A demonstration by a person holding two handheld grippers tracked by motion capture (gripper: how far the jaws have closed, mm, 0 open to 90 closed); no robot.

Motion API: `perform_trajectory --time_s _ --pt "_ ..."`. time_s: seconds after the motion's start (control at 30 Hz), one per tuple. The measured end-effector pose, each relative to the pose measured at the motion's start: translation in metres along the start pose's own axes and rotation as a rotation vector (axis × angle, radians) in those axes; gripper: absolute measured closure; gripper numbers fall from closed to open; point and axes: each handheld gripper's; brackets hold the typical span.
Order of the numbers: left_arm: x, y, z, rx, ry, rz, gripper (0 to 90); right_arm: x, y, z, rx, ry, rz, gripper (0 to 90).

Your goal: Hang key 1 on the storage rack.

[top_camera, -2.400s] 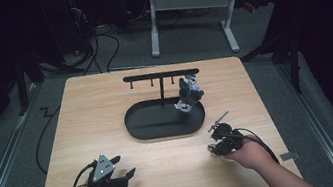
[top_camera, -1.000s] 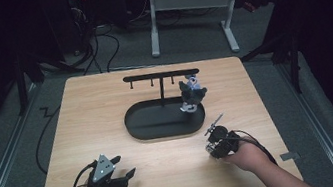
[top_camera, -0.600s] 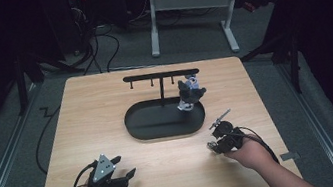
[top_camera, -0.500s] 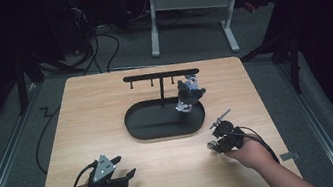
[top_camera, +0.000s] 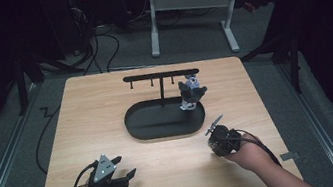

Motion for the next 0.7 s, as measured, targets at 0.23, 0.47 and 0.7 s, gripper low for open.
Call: perform_trajectory --time_s 0.23,0.47,0.7 --pt "-0.001 -0.001 -0.002 -0.007 -0.001 -0.001 31.8 0.007 0.005 0.004 0.021 0.016 -0.009 69.7" --pt "-0.001 -0.001 -0.002 -0.006 -0.004 0.002 32.1 0.000 0.008 0.013 0.090 0.040 0.037 84.7" --pt "0.000 -0.001 -0.001 -0.002 -0.005 0.002 32.1 0.004 0.010 0.016 0.098 0.055 0.026 83.6"
Point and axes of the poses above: each handheld gripper's, and its own axes: x roughly forward along the jaws, y roughly out of its top, z roughly to its right, and after that the axes turned 2 degrees about -y, right-handed
